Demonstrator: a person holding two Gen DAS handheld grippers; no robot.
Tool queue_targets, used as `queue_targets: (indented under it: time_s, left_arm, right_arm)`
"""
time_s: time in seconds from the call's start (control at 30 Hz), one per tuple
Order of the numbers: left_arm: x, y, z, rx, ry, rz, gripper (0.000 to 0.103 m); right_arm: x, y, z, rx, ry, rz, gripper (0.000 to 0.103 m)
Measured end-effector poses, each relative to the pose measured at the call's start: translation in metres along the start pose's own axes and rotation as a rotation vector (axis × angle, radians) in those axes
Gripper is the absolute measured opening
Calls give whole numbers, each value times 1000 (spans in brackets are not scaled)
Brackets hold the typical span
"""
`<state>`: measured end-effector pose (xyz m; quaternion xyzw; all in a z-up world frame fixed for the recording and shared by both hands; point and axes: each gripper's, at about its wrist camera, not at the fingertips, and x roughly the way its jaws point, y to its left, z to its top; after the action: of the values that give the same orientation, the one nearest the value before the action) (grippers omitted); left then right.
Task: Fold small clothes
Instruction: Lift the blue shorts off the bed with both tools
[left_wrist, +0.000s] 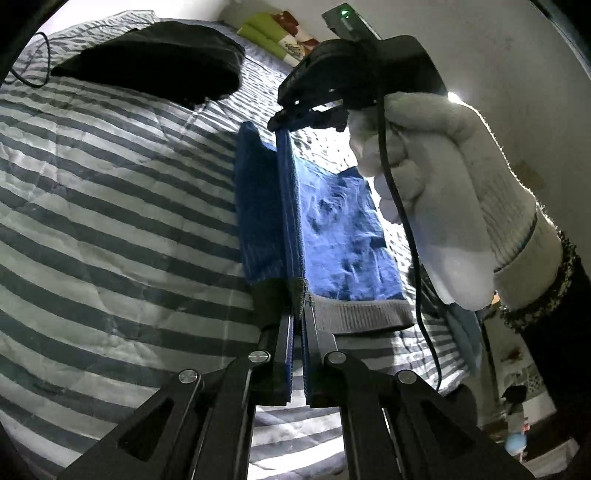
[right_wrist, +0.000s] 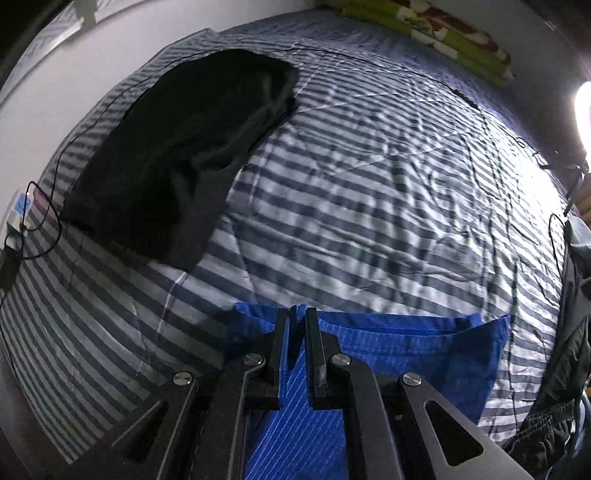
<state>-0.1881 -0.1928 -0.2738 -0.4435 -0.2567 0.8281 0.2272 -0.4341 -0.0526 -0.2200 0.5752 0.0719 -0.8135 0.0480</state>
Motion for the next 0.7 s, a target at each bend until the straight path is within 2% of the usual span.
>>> queue_targets:
  time_s: [0.1,0.17,0.2,0.23,0.3,0.37,0.43,0.53,0.57,0.63,0.7]
  left_arm:
    - [-1,2,0,-8,-7,11,3]
    - [0,0,-1,7,-2,28,5]
    - [0,-2,-2,18,6,40,12]
    - [-1,-3,-2,26,17,52,23]
    - [-10,-11,0,65,0,66,29]
    - [-33,-21,7,115,-64,80,32]
    - [-51,-28,17,138,-126,86,44]
    - [-63,-36,49,147,-202,60,45]
    - [-59,-42,64,162,-215,67,45]
    - [-39,-49,83,183,-210,86,44]
    - [-1,-56,104,192,-163,106,43]
  right_arm:
    - [5,6,1,-4,4,6,6]
    - [12,11,3,-25,22,50,7]
    - [14,14,4,-43,33,72,8]
    - [14,15,4,-51,34,86,9]
    - [5,9,5,-28,11,143,13]
    - [-19,-11,4,16,-37,247,19]
    - [-51,-40,-2,60,-110,323,22]
    - [-98,-113,-29,178,-234,409,26]
    - [-107,-131,-39,198,-255,401,26]
    - [-117,-170,-65,233,-294,328,26]
    - [-111,-196,-81,262,-284,294,26]
